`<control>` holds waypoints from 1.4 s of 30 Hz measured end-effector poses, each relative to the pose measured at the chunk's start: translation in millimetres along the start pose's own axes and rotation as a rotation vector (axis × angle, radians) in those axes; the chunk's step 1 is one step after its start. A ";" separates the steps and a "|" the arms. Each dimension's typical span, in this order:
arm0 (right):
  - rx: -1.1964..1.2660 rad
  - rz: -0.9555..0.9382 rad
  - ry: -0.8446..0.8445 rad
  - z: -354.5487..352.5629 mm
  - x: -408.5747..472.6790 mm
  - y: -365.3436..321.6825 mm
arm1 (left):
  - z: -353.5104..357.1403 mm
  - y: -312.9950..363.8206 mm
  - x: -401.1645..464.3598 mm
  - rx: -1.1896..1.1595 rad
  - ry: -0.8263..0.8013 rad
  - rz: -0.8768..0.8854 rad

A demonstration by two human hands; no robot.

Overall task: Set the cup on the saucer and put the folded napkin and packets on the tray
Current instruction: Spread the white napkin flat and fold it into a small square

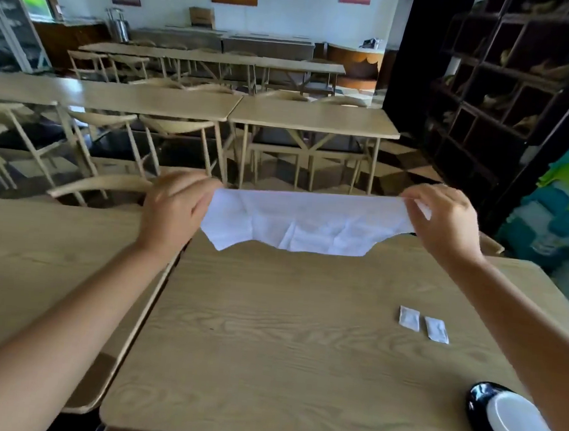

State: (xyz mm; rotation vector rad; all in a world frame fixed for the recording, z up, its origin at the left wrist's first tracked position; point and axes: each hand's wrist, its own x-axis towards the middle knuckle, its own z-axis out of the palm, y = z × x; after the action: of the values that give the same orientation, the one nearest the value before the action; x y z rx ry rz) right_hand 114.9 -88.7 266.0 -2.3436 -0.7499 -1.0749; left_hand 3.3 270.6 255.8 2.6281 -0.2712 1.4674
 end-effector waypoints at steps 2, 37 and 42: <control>-0.024 -0.063 -0.072 12.6 -51.1 0.9 | 10.9 4.5 -53.6 -0.006 -0.062 0.041; -0.108 0.263 -0.621 73.6 -420.6 -28.5 | 37.8 24.8 -406.0 -0.299 -0.710 -0.072; -0.135 0.351 -0.575 74.5 -409.9 -31.6 | 36.5 32.1 -399.3 -0.308 -0.739 -0.147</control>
State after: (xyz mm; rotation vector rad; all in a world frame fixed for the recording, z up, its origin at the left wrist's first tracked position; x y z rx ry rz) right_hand -89.7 -137.8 -94.9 -2.7973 -0.4260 -0.3062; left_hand -178.5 271.3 -103.1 2.7272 -0.3219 0.3249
